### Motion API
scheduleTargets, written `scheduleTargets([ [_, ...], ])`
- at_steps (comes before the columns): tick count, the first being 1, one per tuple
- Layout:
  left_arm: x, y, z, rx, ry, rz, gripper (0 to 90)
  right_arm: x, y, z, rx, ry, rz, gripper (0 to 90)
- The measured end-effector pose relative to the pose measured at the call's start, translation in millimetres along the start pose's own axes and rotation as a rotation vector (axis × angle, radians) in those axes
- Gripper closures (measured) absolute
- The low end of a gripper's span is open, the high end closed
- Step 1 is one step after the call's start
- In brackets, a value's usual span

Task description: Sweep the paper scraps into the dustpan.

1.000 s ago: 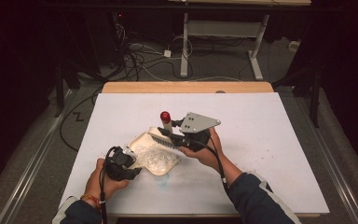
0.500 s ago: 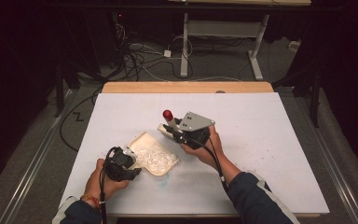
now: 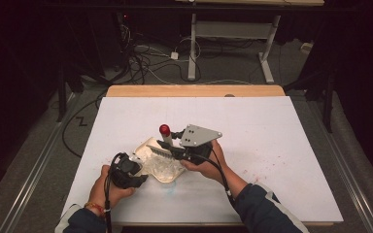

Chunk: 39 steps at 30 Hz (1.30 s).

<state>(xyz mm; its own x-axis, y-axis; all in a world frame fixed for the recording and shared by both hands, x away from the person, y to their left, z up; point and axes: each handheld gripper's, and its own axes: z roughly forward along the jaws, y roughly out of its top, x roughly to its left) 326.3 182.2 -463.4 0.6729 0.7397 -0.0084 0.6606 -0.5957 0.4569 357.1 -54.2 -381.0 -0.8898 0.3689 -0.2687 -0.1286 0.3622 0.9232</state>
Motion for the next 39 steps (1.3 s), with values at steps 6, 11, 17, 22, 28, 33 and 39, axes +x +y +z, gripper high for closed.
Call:
scheduleTargets([
  [6,-0.6,-0.7,0.0,0.001,0.0,0.001,63.5,-6.5,4.8,-13.4,-0.01,-0.104,0.038,70.0],
  [11,-1.3,-1.4,0.6,0.002,0.001,0.0,63.5,-9.1,2.4,-24.7,0.002,-0.159,0.057,70.0],
  [17,-1.9,-2.5,-0.4,0.001,0.002,0.0,63.5,-4.6,-8.9,-34.3,0.067,-0.175,0.042,70.0],
  [22,-2.0,-2.8,1.3,0.009,0.003,-0.004,63.5,-3.6,-15.6,-58.7,0.078,-0.199,0.081,70.0],
  [28,-4.0,-2.4,1.3,0.005,0.008,-0.016,63.5,13.6,-18.2,-71.5,0.112,-0.199,0.126,70.1],
  [33,-6.3,-1.4,0.7,0.004,0.016,-0.017,63.5,31.8,-10.9,-57.9,0.116,-0.149,0.104,70.1],
  [39,-4.8,-2.8,0.4,-0.015,0.008,-0.033,63.5,37.2,-1.5,-46.0,0.105,-0.137,0.096,70.0],
])
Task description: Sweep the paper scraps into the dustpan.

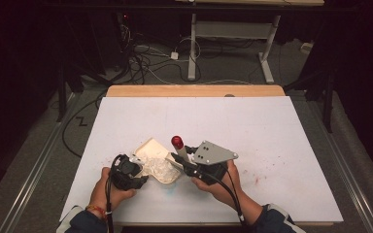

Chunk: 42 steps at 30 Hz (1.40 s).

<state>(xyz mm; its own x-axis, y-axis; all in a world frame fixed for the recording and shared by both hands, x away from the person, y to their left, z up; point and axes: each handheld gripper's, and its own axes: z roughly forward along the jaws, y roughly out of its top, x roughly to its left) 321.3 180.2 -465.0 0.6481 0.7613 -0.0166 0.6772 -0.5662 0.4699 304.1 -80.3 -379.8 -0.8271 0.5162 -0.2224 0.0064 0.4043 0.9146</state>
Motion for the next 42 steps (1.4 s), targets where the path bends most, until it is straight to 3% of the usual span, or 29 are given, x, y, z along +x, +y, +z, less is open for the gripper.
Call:
scheduleTargets([
  [6,3.0,1.3,-0.3,-0.023,0.007,-0.032,63.5,-15.4,2.8,-3.2,-0.025,-0.052,0.023,70.0],
  [10,4.4,2.2,0.5,-0.021,0.01,-0.042,63.4,-28.8,1.4,-5.7,-0.043,-0.064,0.077,70.0],
  [15,8.2,1.3,0.6,-0.028,0.018,-0.062,63.4,-36.5,1.5,-15.3,-0.051,-0.075,0.093,70.0],
  [25,13.7,-2.7,-2.3,-0.049,0.035,-0.106,63.4,-55.1,-4.2,-62.0,-0.051,-0.086,0.09,70.0],
  [42,25.0,-10.0,-7.2,-0.068,0.069,-0.166,63.4,-84.3,-37.1,-141.0,-0.012,-0.105,0.161,70.0],
])
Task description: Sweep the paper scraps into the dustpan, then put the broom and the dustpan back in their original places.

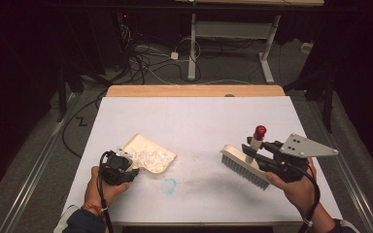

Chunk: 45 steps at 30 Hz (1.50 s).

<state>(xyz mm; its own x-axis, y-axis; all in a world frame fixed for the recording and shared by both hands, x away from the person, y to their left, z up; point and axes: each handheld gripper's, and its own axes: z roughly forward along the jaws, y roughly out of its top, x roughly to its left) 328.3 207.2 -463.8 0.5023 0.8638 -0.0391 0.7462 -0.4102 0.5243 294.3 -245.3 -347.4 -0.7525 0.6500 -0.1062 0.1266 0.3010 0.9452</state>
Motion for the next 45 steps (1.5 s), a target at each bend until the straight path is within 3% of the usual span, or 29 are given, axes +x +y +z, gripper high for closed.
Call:
scheduleTargets([
  [5,6.5,0.2,0.9,-0.012,0.023,-0.035,63.4,-9.6,-7.4,-21.9,0.025,0.042,0.04,70.0],
  [10,11.1,2.9,2.5,-0.026,0.037,-0.065,63.4,-15.1,-12.2,-37.9,0.07,0.088,0.048,70.0],
  [13,13.6,5.4,4.8,-0.025,0.038,-0.076,63.4,-18.5,-16.6,-36.7,0.104,0.12,0.061,70.0],
  [15,15.7,6.1,5.0,-0.028,0.038,-0.087,63.4,-21.9,-18.9,-32.3,0.154,0.165,0.067,70.0],
  [18,17.2,5.8,6.4,-0.03,0.043,-0.105,63.3,-28.0,-24.6,-22.9,0.198,0.183,0.088,70.0],
  [23,15.3,8.5,9.5,-0.025,0.044,-0.119,63.2,-45.0,-28.9,-7.3,0.222,0.144,0.128,69.8],
  [25,12.6,9.4,12.9,-0.022,0.024,-0.139,62.3,-54.4,-28.8,-0.5,0.234,0.133,0.15,68.6],
  [28,3.7,9.8,15.3,-0.026,0.018,-0.148,55.0,-67.5,-28.7,10.8,0.263,0.099,0.172,66.1],
  [31,-5.5,7.3,12.3,-0.053,-0.006,-0.155,51.9,-77.6,-28.2,23.8,0.287,0.029,0.173,63.3],
  [33,-10.2,5.1,10.6,-0.057,0.007,-0.145,50.6,-83.0,-27.3,33.8,0.3,-0.024,0.178,62.2],
  [35,-12.6,1.3,8.6,-0.092,-0.003,-0.125,49.9,-87.7,-26.2,44.5,0.304,-0.08,0.196,60.9],
  [39,-12.1,-4.4,2.3,-0.139,-0.028,-0.069,45.9,-93.4,-23.3,66.4,0.314,-0.177,0.178,59.6],
  [41,-12.4,-6.9,-1.3,-0.165,-0.026,-0.023,41.7,-95.6,-23.7,75.9,0.317,-0.181,0.188,59.3],
  [43,-13.3,-11.1,-5.1,-0.232,-0.028,0.02,35.9,-96.3,-25.0,84.6,0.325,-0.232,0.179,58.0],
  [45,-16.0,-14.6,-6.9,-0.26,-0.025,0.079,33.8,-98.0,-26.1,91.3,0.326,-0.281,0.161,56.5],
])
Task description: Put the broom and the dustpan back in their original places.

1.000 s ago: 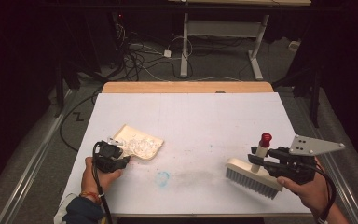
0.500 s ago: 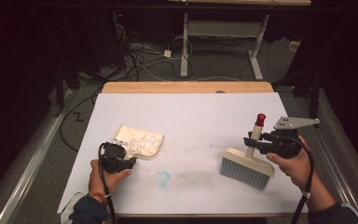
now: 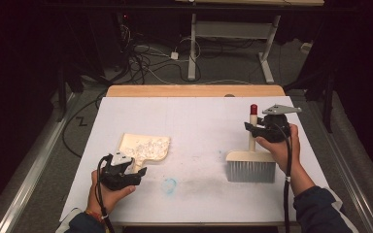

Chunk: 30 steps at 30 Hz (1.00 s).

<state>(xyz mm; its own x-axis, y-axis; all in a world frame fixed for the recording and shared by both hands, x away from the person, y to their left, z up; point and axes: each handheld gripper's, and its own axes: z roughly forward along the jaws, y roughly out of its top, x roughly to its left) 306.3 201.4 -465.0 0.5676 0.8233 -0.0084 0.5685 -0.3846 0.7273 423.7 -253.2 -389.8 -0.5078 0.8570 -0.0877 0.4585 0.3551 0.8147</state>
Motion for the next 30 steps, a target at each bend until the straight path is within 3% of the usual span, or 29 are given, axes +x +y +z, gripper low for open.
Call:
scheduleTargets([
  [2,-5.2,-3.5,-1.5,-0.024,0.018,0.053,31.6,-2.5,0.4,4.8,-0.016,-0.01,0.025,55.2],
  [4,-9.3,-7.0,-2.2,-0.039,0.025,0.082,25.0,-5.0,0.8,8.4,-0.035,-0.039,0.032,54.5],
  [6,-12.0,-10.2,-3.2,-0.057,0.03,0.105,24.1,-7.2,0.7,10.6,-0.051,-0.03,0.049,53.3],
  [8,-13.2,-12.7,-4.4,-0.074,0.031,0.117,22.3,-7.2,-0.3,12.1,-0.053,-0.039,0.048,51.8],
  [11,-13.9,-16.4,-6.0,-0.098,0.036,0.116,22.4,-8.3,-2.8,9.0,-0.091,0.001,0.064,49.2],
  [14,-15.6,-18.2,-6.7,-0.102,0.054,0.14,21.5,-7.9,-4.4,4.3,-0.12,0.008,0.069,47.6],
  [17,-17.3,-18.8,-5.1,-0.099,0.055,0.148,20.0,-3.3,-5.6,-0.6,-0.15,-0.026,0.019,44.7],
  [21,-19.5,-18.7,-4.6,-0.109,0.06,0.164,19.4,2.6,-8.1,-4.1,-0.179,-0.035,-0.025,39.4],
  [27,-23.0,-17.8,-0.5,-0.104,0.073,0.185,19.5,10.7,-12.6,-10.7,-0.241,-0.033,-0.038,30.4],
  [30,-26.1,-17.8,1.6,-0.099,0.074,0.203,19.6,16.4,-14.7,-14.4,-0.249,-0.064,-0.063,25.6],
])
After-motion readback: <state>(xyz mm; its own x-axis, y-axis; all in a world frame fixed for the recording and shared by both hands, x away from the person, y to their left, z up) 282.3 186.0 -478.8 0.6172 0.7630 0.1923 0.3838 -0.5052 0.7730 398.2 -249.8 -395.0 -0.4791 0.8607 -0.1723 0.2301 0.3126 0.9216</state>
